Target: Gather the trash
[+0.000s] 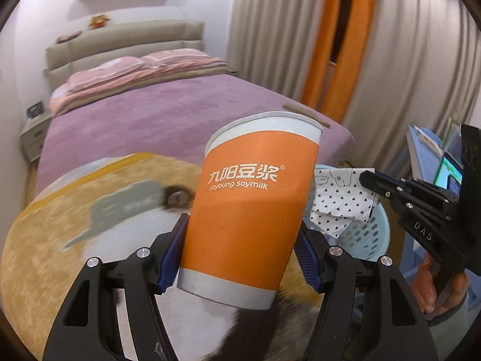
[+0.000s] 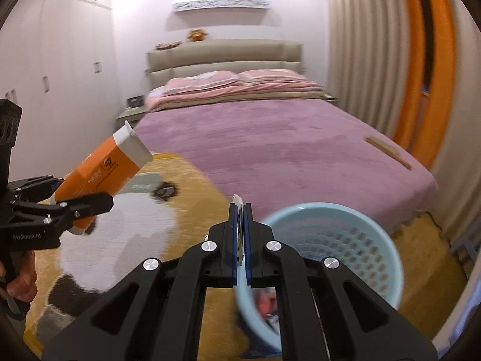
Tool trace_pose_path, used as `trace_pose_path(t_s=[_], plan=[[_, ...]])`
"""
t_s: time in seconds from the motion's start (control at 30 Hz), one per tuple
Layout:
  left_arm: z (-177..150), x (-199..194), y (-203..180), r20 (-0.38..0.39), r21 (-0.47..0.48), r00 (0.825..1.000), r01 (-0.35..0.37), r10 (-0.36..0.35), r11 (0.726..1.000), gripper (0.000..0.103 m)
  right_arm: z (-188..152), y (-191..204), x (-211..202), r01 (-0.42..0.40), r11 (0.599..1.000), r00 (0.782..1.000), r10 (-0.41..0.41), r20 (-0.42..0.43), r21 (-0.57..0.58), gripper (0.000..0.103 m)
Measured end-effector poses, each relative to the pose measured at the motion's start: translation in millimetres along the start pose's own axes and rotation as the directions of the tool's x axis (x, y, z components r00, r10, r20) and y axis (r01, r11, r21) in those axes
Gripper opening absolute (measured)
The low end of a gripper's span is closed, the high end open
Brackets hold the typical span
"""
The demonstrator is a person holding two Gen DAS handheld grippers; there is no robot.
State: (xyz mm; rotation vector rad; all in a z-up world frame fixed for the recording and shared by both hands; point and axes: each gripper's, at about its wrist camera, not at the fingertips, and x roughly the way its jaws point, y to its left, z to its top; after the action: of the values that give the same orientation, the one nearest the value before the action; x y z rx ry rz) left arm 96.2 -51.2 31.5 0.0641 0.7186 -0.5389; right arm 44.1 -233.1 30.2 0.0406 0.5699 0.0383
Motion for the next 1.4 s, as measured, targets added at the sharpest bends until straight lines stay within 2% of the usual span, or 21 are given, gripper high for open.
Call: trace_pose_path(t_s=[0.13, 0.3, 0.47, 0.53, 0.57, 0.6, 0.63, 0.67, 0.87, 1.03, 1.17, 1.27, 1.4], plan=[[11, 33, -29, -0.04, 0.034, 0.999, 0.03, -0.029, 0.999, 0.063, -5, -34, -1, 0.065, 0.995, 0.998, -0.065, -0.005, 0.071, 0.002], [19, 67, -65, -0.085, 0.065, 0.995, 0.065, -0.059, 0.996, 0.063, -16, -74, 9, 0.13, 0.977, 0.991, -0.122, -0.058, 0.167, 0.002], [22, 92, -90, -0.118, 0.085, 0.989, 0.095, -0.085, 0.992, 0.065, -28, -100, 18, 0.148, 0.957, 0.986, -0.124, -0.111, 0.249, 0.003], [21, 101, -97, -0.133, 0.089, 0.986, 0.113, -0.101, 0.99, 0.068, -34, -110, 24, 0.145, 0.948, 0.984, -0.108, -0.14, 0.284, 0.011], [20, 104, -98, -0.14, 0.091, 0.985, 0.118, -0.105, 0.989, 0.075, -36, -113, 26, 0.142, 0.944, 0.983, -0.101, -0.151, 0.299, 0.025], [17, 107, -98, -0.143, 0.089, 0.984, 0.114, -0.101, 0.989, 0.077, -39, -116, 27, 0.15, 0.937, 0.982, -0.105, -0.155, 0.314, 0.05], [15, 107, -98, -0.144, 0.088, 0.984, 0.113, -0.1, 0.99, 0.078, -41, -116, 24, 0.163, 0.933, 0.982, -0.121, -0.146, 0.321, 0.063], [13, 106, -96, -0.147, 0.086, 0.984, 0.118, -0.105, 0.989, 0.079, -43, -116, 21, 0.165, 0.932, 0.983, -0.127, -0.134, 0.322, 0.07], [2, 85, -82, -0.103, 0.049, 0.99, 0.103, -0.097, 0.993, 0.081, -44, -103, 8, 0.128, 0.942, 0.988, -0.095, -0.12, 0.311, 0.07], [-10, 47, -68, 0.008, -0.004, 1.0, 0.017, -0.017, 1.0, 0.085, -35, -78, -5, 0.106, 0.964, 0.993, -0.089, -0.081, 0.244, 0.07], [-29, 13, -57, 0.113, -0.042, 0.99, -0.081, 0.086, 0.996, 0.089, -30, -53, -19, 0.08, 0.972, 0.997, -0.074, -0.037, 0.219, 0.072], [-49, -9, -50, 0.188, -0.074, 0.96, -0.196, 0.207, 0.978, 0.09, -29, -37, -27, 0.104, 0.974, 0.994, -0.105, -0.006, 0.2, 0.073], [-70, -24, -43, 0.244, -0.105, 0.919, -0.293, 0.31, 0.95, 0.092, -34, -18, -31, 0.138, 0.973, 0.989, -0.146, 0.033, 0.183, 0.073]])
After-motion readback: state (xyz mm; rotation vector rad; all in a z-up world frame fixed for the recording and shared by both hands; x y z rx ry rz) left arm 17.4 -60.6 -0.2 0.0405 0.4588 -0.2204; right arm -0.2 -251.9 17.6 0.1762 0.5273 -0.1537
